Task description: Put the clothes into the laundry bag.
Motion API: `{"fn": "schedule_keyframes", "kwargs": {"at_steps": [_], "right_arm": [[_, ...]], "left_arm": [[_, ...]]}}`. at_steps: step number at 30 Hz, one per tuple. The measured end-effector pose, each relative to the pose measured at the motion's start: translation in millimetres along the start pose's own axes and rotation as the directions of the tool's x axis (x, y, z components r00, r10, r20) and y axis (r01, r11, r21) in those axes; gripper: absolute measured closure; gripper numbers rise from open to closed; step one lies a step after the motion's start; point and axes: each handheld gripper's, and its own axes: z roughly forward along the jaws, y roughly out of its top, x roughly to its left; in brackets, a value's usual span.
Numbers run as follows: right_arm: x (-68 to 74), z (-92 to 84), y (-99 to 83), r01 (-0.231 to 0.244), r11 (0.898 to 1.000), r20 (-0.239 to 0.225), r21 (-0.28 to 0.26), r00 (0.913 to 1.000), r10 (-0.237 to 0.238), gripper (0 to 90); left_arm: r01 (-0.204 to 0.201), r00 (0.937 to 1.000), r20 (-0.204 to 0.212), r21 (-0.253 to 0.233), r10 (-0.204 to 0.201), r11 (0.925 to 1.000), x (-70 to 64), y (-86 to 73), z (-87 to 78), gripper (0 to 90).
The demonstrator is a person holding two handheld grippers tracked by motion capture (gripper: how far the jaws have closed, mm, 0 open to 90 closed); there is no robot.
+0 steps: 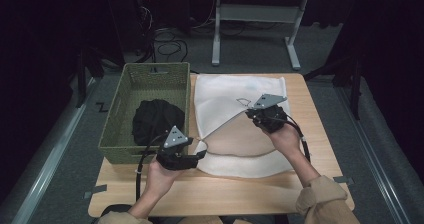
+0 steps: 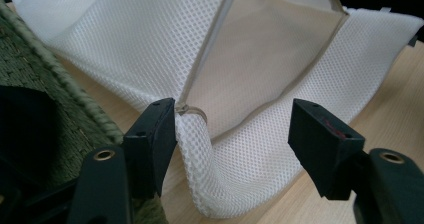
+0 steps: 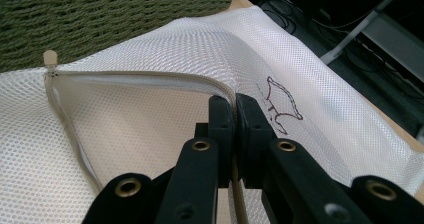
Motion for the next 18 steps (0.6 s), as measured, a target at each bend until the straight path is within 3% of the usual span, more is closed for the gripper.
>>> {"fn": "schedule_keyframes", "kwargs": {"at_steps": [7,18], "right_arm": [[-1.5,0.4,-2.6,-0.007,1.000,0.000,-0.003,1.0000,0.007,87.2],[-1.5,0.6,-1.1,0.002,1.000,0.002,-0.001,1.0000,-0.002,87.2]], "left_arm": [[0.016,0.9998,-0.015,-0.011,-0.016,0.9998,6.6,3.8,-7.6,34.7],[0.060,0.9950,-0.080,-0.008,-0.060,0.9982,30.5,13.9,-17.5,30.0]]}}
